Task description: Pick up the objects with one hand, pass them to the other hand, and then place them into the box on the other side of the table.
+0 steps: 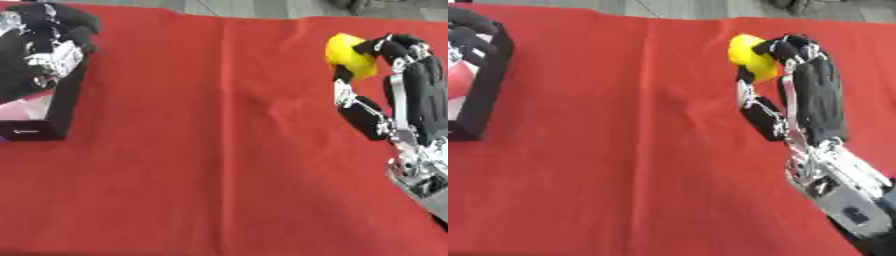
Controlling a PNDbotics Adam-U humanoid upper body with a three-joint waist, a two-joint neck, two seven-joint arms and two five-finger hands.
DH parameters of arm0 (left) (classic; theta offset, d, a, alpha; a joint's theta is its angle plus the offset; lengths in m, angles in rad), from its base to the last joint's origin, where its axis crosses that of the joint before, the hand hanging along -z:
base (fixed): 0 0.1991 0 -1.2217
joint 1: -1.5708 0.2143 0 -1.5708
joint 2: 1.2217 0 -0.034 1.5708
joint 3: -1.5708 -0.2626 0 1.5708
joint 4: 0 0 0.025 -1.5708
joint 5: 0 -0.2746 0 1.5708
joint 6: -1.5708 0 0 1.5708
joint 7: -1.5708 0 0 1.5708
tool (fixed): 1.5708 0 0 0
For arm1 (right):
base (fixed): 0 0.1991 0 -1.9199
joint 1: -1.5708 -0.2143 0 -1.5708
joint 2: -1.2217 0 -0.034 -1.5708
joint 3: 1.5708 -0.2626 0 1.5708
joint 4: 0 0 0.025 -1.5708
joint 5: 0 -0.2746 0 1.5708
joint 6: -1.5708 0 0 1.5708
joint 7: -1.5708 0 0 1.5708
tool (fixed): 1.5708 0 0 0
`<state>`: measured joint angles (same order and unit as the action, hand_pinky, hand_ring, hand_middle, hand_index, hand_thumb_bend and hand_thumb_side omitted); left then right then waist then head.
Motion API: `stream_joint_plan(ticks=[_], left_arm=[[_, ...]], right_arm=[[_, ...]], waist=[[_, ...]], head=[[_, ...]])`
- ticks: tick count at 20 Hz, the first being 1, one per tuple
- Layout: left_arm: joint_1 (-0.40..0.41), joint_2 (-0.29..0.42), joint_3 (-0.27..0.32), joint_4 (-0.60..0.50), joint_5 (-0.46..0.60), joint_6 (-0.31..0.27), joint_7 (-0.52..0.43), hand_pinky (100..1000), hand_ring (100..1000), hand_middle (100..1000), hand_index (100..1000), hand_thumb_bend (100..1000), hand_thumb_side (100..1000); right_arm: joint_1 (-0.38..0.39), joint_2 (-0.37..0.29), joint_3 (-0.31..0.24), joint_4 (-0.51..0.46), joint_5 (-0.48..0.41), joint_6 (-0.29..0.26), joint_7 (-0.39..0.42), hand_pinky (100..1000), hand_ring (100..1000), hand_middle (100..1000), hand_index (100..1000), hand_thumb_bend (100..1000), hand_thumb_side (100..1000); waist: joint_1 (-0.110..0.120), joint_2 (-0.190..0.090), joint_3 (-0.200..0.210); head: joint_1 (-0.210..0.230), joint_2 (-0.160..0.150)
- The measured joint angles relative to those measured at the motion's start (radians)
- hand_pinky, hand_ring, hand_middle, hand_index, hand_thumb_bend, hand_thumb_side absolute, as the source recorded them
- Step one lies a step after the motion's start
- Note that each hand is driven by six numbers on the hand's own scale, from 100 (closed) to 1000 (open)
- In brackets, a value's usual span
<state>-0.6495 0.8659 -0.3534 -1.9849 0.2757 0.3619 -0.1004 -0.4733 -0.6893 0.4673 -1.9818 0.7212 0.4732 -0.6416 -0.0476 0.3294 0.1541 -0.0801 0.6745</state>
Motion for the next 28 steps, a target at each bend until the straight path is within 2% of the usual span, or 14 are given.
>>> stream_joint_plan(ticks=[6,12,16,19,21,24,26,28], left_arm=[[-0.051,0.061,-0.023,-0.003,-0.032,0.033,-0.092,735,746,759,806,100,549],[-0.108,0.086,-0.083,-0.003,-0.119,0.024,-0.218,755,766,794,860,100,637],[-0.139,0.086,-0.126,-0.004,-0.169,-0.001,-0.308,770,777,805,874,100,618],[-0.172,0.084,-0.155,-0.004,-0.210,-0.014,-0.361,781,790,823,877,100,546],[-0.194,0.073,-0.175,-0.004,-0.239,-0.013,-0.384,790,799,836,883,100,549],[-0.230,0.058,-0.215,-0.004,-0.285,-0.001,-0.402,797,803,840,891,100,507],[-0.249,0.048,-0.245,-0.004,-0.315,0.017,-0.401,797,803,840,901,100,511],[-0.268,0.035,-0.276,-0.004,-0.338,0.037,-0.398,796,800,837,913,100,556]], right_arm=[[-0.022,0.043,0.067,0.000,0.143,-0.024,-0.024,695,603,437,461,134,100],[-0.045,0.061,0.149,0.000,0.205,-0.044,-0.023,738,601,443,469,139,100],[-0.059,0.067,0.190,0.000,0.226,-0.073,-0.010,790,599,448,476,147,100],[-0.076,0.070,0.215,0.000,0.245,-0.096,0.014,824,596,452,483,151,100],[-0.091,0.071,0.230,0.000,0.264,-0.110,0.037,844,594,453,486,153,100],[-0.107,0.079,0.245,0.000,0.292,-0.123,0.071,877,592,455,491,159,100],[-0.112,0.080,0.255,0.000,0.308,-0.130,0.090,887,592,456,492,162,100],[-0.117,0.086,0.265,0.000,0.320,-0.136,0.108,889,592,456,492,165,100]], waist=[[0.005,-0.002,0.004],[0.006,-0.003,0.009],[0.008,-0.005,0.012],[0.011,-0.008,0.017],[0.011,-0.008,0.019],[0.011,-0.009,0.020],[0.010,-0.009,0.021],[0.010,-0.011,0.021]], head=[[0.007,0.000],[0.008,0.000],[0.009,0.000],[0.006,0.000],[0.001,0.000],[-0.002,0.000],[-0.002,0.001],[-0.001,0.001]])
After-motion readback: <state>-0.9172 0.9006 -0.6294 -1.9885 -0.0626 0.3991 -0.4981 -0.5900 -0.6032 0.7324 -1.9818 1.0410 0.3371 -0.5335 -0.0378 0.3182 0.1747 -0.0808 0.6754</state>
